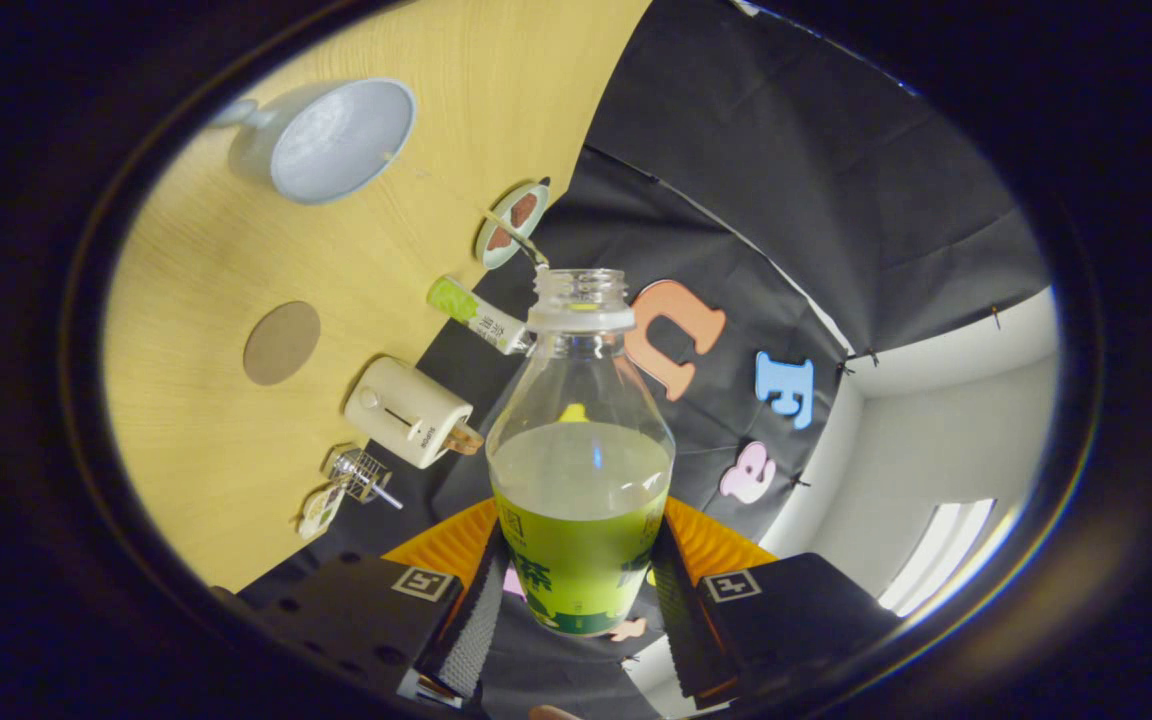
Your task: Take the bottle from table, then pour the juice into the cup, finally place the bottle on the coaster
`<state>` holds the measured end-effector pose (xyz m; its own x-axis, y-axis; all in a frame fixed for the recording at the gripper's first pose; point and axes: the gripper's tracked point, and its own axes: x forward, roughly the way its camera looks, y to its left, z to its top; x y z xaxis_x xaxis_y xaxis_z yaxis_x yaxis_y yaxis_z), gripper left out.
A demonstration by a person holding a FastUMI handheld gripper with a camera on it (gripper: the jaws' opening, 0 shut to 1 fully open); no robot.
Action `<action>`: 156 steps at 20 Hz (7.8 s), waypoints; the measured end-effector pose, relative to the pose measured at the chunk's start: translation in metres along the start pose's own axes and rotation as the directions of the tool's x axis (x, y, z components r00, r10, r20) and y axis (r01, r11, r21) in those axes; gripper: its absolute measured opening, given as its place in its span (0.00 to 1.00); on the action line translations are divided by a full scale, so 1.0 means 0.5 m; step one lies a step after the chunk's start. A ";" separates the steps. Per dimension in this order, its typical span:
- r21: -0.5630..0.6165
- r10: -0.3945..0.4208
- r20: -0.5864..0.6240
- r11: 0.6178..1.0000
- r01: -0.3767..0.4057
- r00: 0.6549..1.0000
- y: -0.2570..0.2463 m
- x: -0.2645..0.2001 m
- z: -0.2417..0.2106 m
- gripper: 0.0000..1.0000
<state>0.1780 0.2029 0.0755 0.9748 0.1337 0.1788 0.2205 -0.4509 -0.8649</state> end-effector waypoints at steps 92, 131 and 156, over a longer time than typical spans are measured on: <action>0.807 0.365 0.413 -0.571 -0.149 0.835 0.374 0.088 0.094 1.00; 0.842 0.296 0.196 -0.539 -0.006 0.935 0.179 -0.443 -0.080 1.00; 0.832 0.323 0.173 -0.553 0.037 0.931 0.171 -0.419 -0.063 1.00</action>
<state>-0.0062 0.1088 -0.0210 0.9721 0.1318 -0.1938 -0.1152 0.9888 0.0946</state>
